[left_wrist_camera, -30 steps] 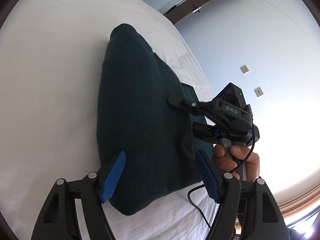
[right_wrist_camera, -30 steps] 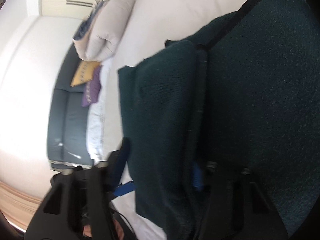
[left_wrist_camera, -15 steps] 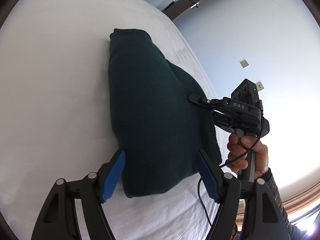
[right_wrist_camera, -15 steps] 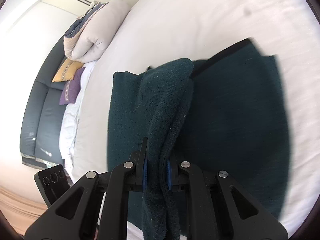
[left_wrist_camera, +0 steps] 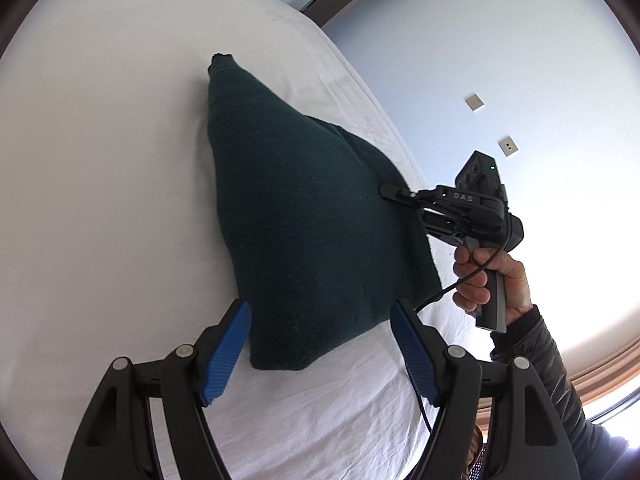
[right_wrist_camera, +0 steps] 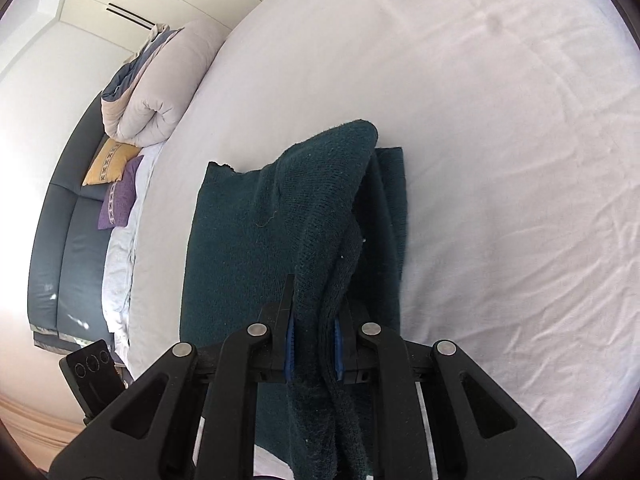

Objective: Fold small clothes

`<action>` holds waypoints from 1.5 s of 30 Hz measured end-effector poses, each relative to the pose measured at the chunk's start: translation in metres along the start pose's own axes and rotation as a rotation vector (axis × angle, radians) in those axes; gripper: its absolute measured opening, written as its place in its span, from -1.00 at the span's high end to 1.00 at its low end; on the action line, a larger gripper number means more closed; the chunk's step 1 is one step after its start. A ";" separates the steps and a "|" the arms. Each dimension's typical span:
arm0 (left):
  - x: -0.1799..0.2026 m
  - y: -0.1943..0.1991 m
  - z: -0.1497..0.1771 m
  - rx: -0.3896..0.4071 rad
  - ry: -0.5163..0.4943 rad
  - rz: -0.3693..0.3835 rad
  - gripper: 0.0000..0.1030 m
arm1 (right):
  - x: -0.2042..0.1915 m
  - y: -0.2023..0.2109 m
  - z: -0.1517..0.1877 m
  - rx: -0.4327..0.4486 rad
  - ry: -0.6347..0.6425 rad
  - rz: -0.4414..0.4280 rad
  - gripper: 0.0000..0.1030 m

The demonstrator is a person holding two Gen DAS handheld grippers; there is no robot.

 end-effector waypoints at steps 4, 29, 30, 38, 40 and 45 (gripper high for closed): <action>0.009 -0.003 0.003 -0.009 -0.036 -0.030 -0.43 | 0.028 -0.013 0.002 0.003 -0.048 -0.026 0.75; 0.040 -0.024 -0.001 0.017 -0.135 -0.189 -0.52 | 0.013 0.014 0.101 0.093 0.012 0.155 0.78; 0.041 -0.025 -0.001 0.015 -0.135 -0.189 -0.52 | 0.017 0.018 0.101 0.091 0.010 0.155 0.81; 0.041 -0.041 0.000 -0.012 -0.143 -0.213 -0.56 | 0.038 0.000 0.076 0.094 -0.036 0.093 0.82; 0.041 -0.041 0.001 -0.010 -0.150 -0.220 -0.56 | 0.046 -0.007 0.079 0.090 -0.048 -0.003 0.81; 0.034 -0.022 -0.013 0.066 -0.134 -0.232 -0.56 | 0.046 0.012 0.087 0.106 -0.070 -0.009 0.03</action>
Point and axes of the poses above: each gripper's, at about its wrist camera, not at the fingertips, and y roughly against the way its jaws point, x to its right, z to its underside, the point moved 7 cm from there along -y, roughly the way its jaws point, and after that the axes turned 14 degrees about -x, right-handed, at the moved point
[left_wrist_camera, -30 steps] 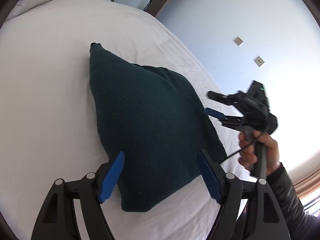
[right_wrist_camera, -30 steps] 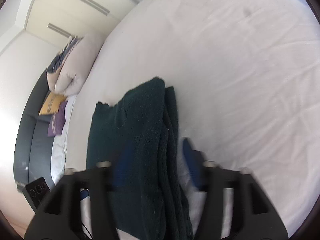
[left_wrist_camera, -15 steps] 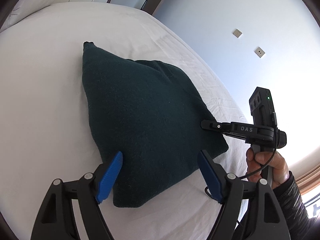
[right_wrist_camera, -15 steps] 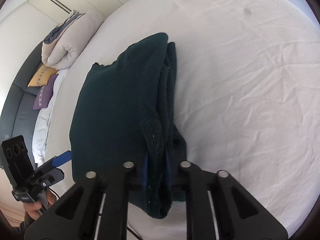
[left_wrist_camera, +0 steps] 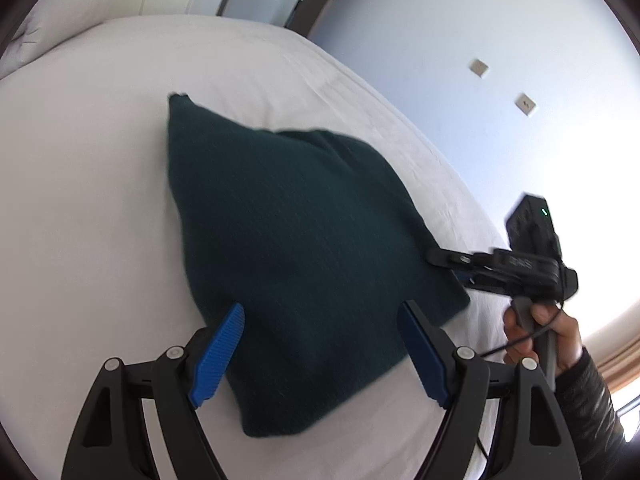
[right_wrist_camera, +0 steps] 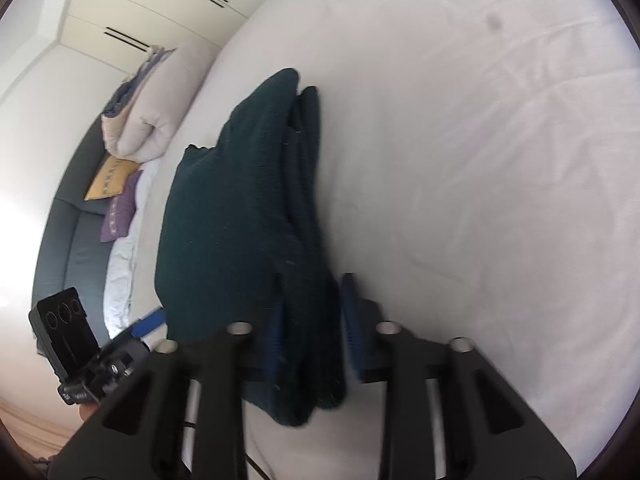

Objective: Fold small clothes

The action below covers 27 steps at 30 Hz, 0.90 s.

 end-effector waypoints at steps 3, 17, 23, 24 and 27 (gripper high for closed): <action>-0.014 0.004 -0.013 0.020 0.035 -0.018 -0.56 | -0.007 0.028 -0.006 0.115 0.030 0.068 -0.25; -0.005 -0.059 -0.084 -0.041 -0.087 -0.105 -0.17 | -0.052 -0.031 -0.075 0.057 0.005 -0.224 -0.07; -0.016 -0.076 -0.087 -0.046 -0.063 -0.088 -0.13 | -0.035 -0.044 -0.076 0.110 0.036 -0.268 0.40; -0.019 -0.077 -0.087 -0.049 -0.058 -0.081 -0.13 | -0.033 -0.045 -0.077 0.113 0.030 -0.299 0.40; -0.022 -0.075 -0.089 -0.051 -0.049 -0.067 -0.07 | -0.033 -0.048 -0.078 0.114 0.011 -0.321 0.39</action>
Point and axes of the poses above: each gripper's, at about its wrist camera, not at the fingertips, and y roughly against the way its jaws point, x to its right, z to its underside, the point moved 7 cm from there along -y, roughly the way its jaws point, and after that the axes turned 14 degrees about -x, right-handed, at the moved point
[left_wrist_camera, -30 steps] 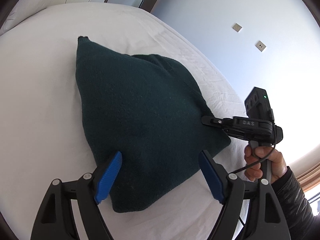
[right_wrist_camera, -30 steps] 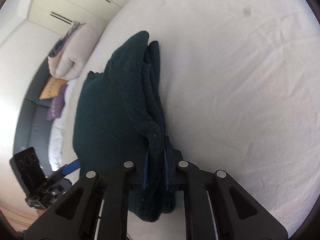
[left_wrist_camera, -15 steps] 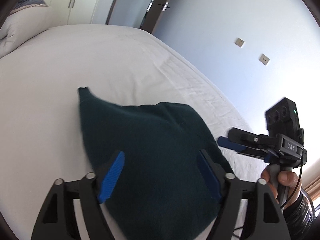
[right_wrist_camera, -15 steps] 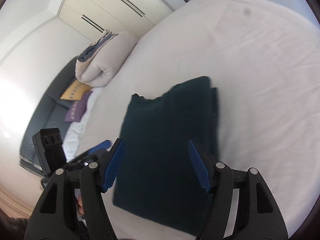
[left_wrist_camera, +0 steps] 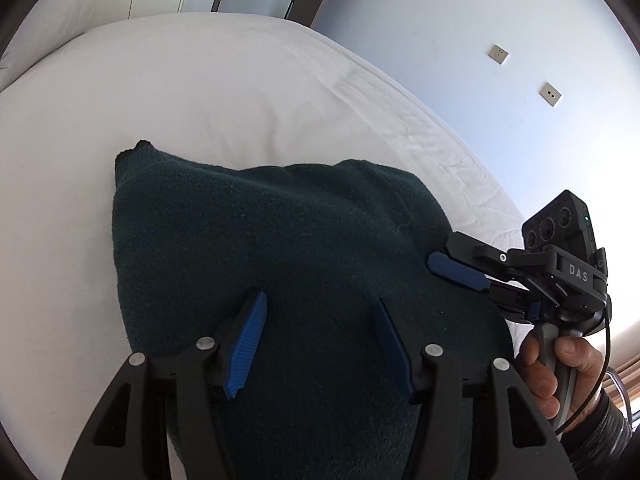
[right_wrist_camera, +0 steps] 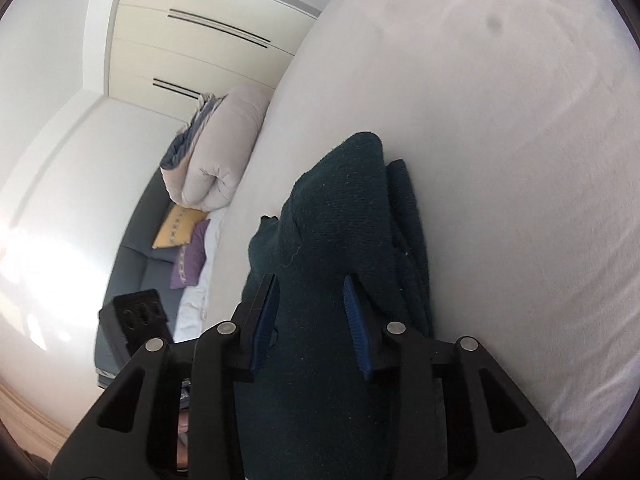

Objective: Fold small clothes

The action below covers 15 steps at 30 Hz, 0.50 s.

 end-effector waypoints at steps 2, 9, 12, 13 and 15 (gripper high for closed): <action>-0.001 0.014 0.002 0.023 0.010 0.011 0.00 | -0.011 0.008 0.005 0.001 0.010 0.036 0.27; -0.036 0.085 0.020 0.231 0.147 -0.038 -0.98 | -0.020 0.064 0.020 0.041 0.069 0.248 -0.50; -0.047 0.058 0.027 0.095 0.188 -0.030 -0.78 | -0.005 0.040 0.028 -0.098 0.016 0.294 -0.50; -0.046 0.050 0.028 0.061 0.190 -0.010 -0.70 | 0.000 0.027 0.028 -0.141 -0.002 0.304 -0.50; -0.043 0.031 0.034 -0.015 0.205 0.032 -0.48 | -0.001 0.021 0.027 -0.124 0.008 0.305 -0.50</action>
Point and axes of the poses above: each gripper's, at about its wrist camera, not at the fingertips, and y roughly against the way its jaws point, x to its right, z to its underside, the point moved 7 cm from there along -y, roughly the way its jaws point, and after that the axes turned 14 degrees about -x, right-handed, at the moved point
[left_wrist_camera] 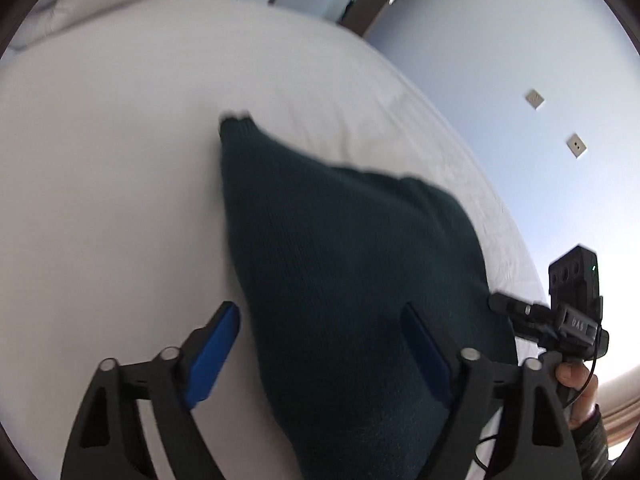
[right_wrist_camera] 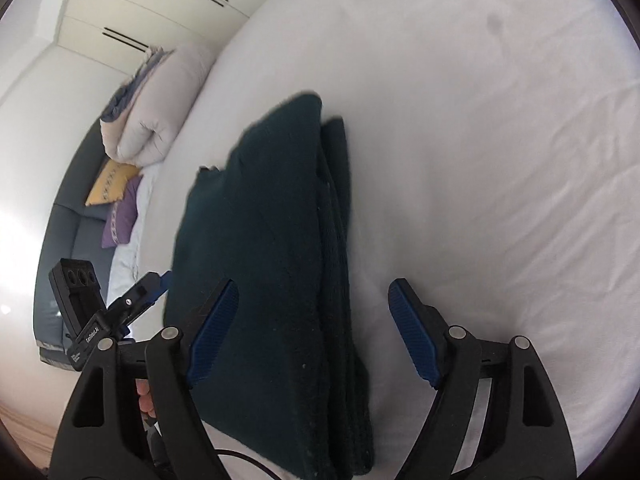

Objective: Fold small clothes

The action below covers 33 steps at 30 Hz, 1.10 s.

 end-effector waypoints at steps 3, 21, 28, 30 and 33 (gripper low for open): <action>-0.005 -0.011 0.001 -0.034 0.051 0.036 -0.42 | -0.005 -0.008 -0.005 -0.017 -0.019 -0.011 -0.50; 0.018 0.013 0.015 -0.076 -0.010 -0.094 0.32 | -0.094 -0.023 0.012 -0.047 0.171 0.413 0.59; 0.012 0.080 0.061 -0.007 -0.038 -0.111 0.34 | -0.163 -0.016 0.070 -0.024 0.285 0.412 0.60; 0.005 0.102 0.081 0.005 -0.048 -0.122 0.34 | -0.184 -0.019 0.091 -0.022 0.311 0.395 0.60; -0.013 0.127 0.121 0.009 -0.044 -0.140 0.33 | -0.212 -0.028 0.126 -0.032 0.348 0.364 0.60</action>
Point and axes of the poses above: each gripper's, at about its wrist camera, not at the fingertips, and y roughly against the way its jaws point, x to its right, z to its underside, the point moved 7 cm from there along -y, roughly the way its jaws point, and after that the axes turned 14 degrees about -x, right-handed, at the moved point
